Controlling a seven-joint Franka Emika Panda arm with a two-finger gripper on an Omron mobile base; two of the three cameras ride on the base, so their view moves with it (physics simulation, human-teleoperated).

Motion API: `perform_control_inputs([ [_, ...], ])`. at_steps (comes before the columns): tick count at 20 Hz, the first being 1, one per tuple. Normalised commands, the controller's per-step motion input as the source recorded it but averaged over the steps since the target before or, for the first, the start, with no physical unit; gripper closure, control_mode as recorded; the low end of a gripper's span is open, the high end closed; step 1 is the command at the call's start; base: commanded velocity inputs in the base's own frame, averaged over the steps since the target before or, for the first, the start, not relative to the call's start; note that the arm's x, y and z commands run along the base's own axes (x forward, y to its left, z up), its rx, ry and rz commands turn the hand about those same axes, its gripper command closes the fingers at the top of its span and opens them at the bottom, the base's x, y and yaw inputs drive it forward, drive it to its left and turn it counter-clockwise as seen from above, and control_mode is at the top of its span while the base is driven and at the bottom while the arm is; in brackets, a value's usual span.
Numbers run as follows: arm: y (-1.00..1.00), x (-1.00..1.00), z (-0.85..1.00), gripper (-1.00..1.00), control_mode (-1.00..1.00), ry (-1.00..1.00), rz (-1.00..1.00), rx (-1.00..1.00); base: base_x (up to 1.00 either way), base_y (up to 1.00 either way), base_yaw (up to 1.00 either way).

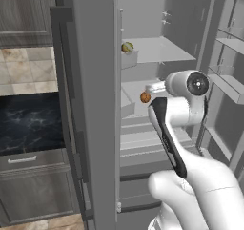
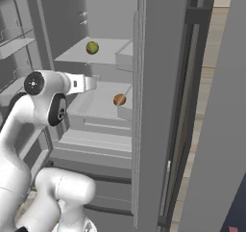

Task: Move the chicken breast and apple from the top shelf to the second highest shelf to make space. Then, place the pitcher from the counter on the cleared top shelf.

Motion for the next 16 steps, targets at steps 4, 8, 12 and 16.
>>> perform_control_inputs([
  [4,0.0,-0.31,0.71,-1.0,-1.0,0.07,0.1,0.09,0.0,0.0,0.0],
  [8,0.08,-0.03,0.5,-1.0,-1.0,0.02,0.07,0.04,0.0,0.0,0.0],
  [12,0.1,0.22,0.56,-1.0,-1.0,0.0,0.0,0.0,0.0,0.0,0.0],
  [16,0.2,0.42,0.36,-1.0,-1.0,0.0,0.0,0.0,0.0,0.0,0.0],
])
